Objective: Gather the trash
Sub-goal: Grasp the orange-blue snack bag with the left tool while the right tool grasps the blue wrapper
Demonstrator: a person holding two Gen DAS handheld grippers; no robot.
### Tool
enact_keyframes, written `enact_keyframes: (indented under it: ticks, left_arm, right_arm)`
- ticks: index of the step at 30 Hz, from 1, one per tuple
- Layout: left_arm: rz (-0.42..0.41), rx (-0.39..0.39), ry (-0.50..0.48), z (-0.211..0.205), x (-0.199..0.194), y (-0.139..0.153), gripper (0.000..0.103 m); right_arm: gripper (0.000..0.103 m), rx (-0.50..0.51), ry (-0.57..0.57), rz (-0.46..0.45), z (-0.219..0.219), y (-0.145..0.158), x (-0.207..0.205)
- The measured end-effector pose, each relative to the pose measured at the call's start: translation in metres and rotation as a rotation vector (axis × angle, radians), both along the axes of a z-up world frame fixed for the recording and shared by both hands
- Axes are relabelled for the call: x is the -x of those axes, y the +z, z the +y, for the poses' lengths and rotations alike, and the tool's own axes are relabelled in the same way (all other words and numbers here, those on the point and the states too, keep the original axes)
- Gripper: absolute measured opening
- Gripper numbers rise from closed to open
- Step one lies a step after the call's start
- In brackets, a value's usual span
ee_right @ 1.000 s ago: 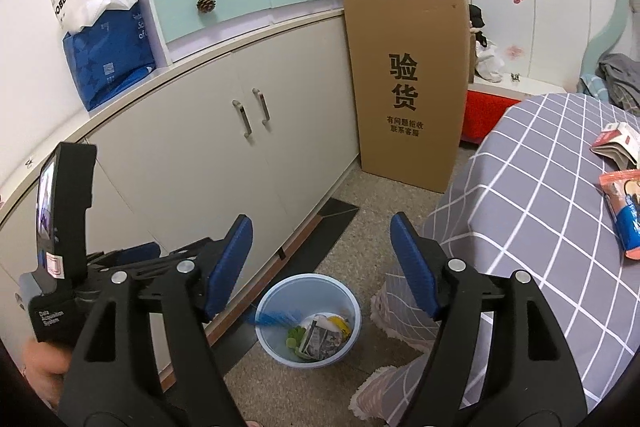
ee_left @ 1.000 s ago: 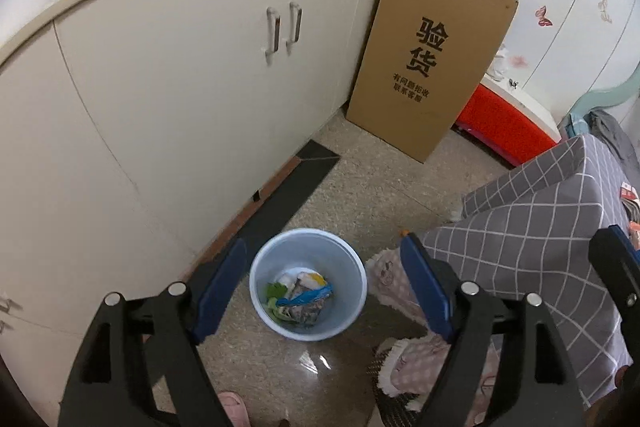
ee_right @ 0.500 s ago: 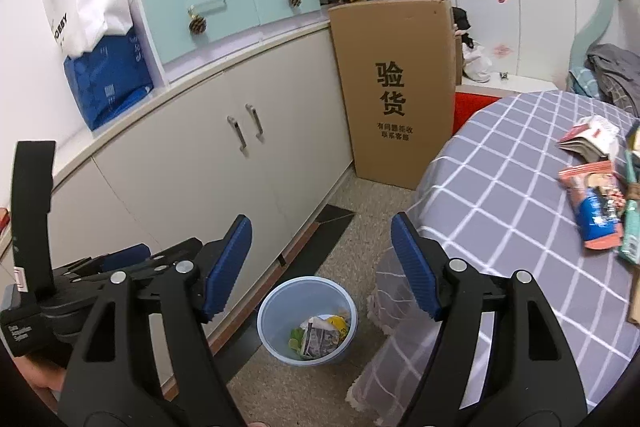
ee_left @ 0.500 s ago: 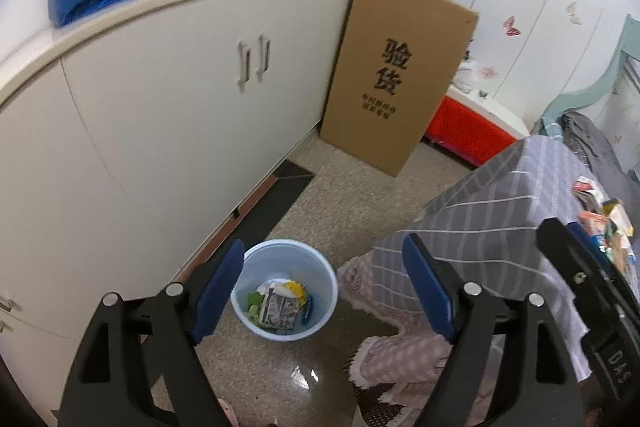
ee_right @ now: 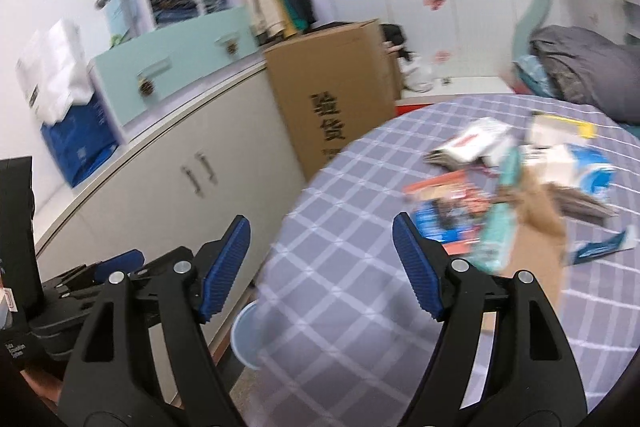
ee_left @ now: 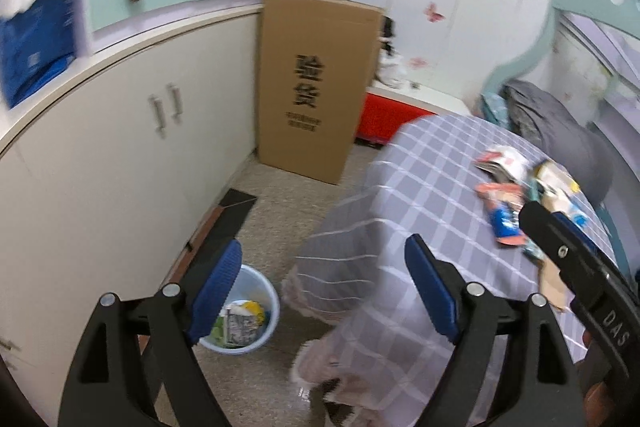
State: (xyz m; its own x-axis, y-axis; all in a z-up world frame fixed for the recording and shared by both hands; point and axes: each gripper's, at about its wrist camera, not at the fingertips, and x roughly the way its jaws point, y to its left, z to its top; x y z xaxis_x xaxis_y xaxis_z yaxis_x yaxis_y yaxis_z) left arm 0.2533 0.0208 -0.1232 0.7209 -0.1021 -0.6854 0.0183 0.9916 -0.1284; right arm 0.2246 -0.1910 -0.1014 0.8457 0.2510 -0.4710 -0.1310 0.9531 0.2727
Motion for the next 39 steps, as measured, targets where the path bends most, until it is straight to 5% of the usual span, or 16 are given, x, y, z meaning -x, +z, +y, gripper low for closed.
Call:
enact_keyframes:
  ticks: [10,20,26,28,34,36,39]
  left_arm:
    - [0.050,-0.009,-0.156,-0.105,-0.029,-0.010,0.082]
    - [0.116,0.001,-0.202,-0.158,-0.070,-0.035,0.081]
    - [0.115,-0.020,-0.243,-0.173,-0.080,-0.045,0.053]
    - [0.114,-0.007,-0.261,-0.174,-0.080,-0.044,0.024]
    - [0.077,-0.006,-0.277,-0.167,-0.068,-0.038,0.018]
    - [0.071,0.012,-0.275,-0.161,-0.064,-0.036,0.018]
    - [0.063,0.032,-0.266,-0.150,-0.058,-0.033,0.017]
  right_arm:
    - [0.073,0.047,-0.195,0.096,-0.120,-0.017,-0.005]
    - [0.073,0.023,-0.197,0.180,-0.169,-0.034,-0.014]
    - [0.073,0.048,-0.138,0.232,-0.163,-0.039,-0.031]
    - [0.067,0.075,-0.130,0.246,-0.158,-0.040,-0.037]
    - [0.045,0.113,-0.077,0.320,-0.148,-0.050,-0.052]
    - [0.024,0.131,-0.084,0.325,-0.147,-0.051,-0.056]
    - [0.006,0.151,-0.079,0.322,-0.144,-0.050,-0.057]
